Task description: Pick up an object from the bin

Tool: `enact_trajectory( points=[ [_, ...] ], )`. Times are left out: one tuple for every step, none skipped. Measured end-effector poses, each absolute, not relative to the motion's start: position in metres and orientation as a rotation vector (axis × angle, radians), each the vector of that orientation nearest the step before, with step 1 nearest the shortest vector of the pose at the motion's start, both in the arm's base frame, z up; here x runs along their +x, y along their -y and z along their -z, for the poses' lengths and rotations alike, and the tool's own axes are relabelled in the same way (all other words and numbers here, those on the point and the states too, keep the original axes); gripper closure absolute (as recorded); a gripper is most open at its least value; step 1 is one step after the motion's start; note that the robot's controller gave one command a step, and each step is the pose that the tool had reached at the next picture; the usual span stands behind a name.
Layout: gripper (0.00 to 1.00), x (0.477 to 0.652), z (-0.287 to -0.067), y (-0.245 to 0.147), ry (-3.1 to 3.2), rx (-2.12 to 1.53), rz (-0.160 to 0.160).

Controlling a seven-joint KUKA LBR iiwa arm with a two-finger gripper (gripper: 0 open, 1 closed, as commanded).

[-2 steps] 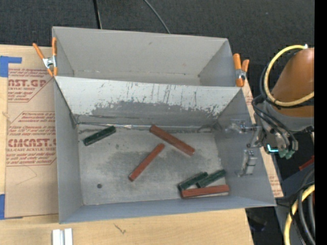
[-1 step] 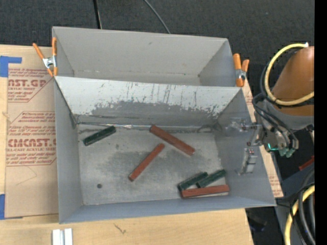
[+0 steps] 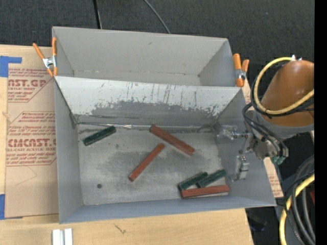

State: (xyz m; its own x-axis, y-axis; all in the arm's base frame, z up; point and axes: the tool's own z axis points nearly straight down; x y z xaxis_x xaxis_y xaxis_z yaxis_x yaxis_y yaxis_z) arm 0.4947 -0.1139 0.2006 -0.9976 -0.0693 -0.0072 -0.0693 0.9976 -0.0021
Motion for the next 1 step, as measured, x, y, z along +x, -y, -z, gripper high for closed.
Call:
enact_trajectory(
  points=[
    [0.0,0.4961,-0.1257,0.1045,-3.133,-0.138,0.001]
  ],
)
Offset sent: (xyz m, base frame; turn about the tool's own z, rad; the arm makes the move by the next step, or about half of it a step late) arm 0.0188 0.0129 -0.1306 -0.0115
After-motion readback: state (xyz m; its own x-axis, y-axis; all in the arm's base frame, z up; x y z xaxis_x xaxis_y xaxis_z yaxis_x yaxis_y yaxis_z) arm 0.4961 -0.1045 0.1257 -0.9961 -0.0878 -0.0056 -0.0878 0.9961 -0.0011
